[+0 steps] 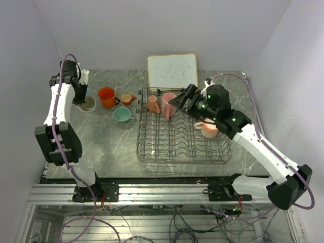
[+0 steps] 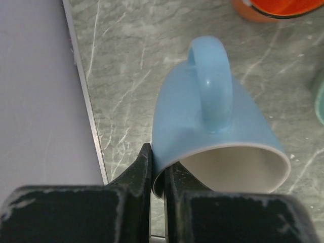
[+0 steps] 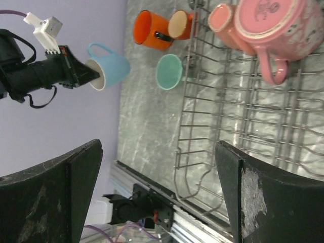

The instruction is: Unload the cups from the dish rack

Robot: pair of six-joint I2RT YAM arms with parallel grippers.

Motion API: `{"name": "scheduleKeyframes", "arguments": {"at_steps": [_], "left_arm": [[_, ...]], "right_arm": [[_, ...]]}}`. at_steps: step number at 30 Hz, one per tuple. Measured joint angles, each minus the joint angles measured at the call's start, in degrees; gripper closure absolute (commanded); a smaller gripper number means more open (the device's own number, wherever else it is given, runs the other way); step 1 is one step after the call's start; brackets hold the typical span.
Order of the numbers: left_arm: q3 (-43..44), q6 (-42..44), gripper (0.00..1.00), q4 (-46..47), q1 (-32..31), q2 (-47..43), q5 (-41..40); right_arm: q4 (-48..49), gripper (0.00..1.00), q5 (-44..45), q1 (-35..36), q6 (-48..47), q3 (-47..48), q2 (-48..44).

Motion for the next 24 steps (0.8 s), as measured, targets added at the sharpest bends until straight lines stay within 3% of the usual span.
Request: {"name": "scheduleKeyframes", "arguments": {"at_steps": [24], "left_arm": [[17.1,-4.9,0.93,-1.5,2.2,24.7,-1.2]], "right_arm": [[-7.3,0.06,12.2,-1.6,-14.3,0.0,5.0]]}}
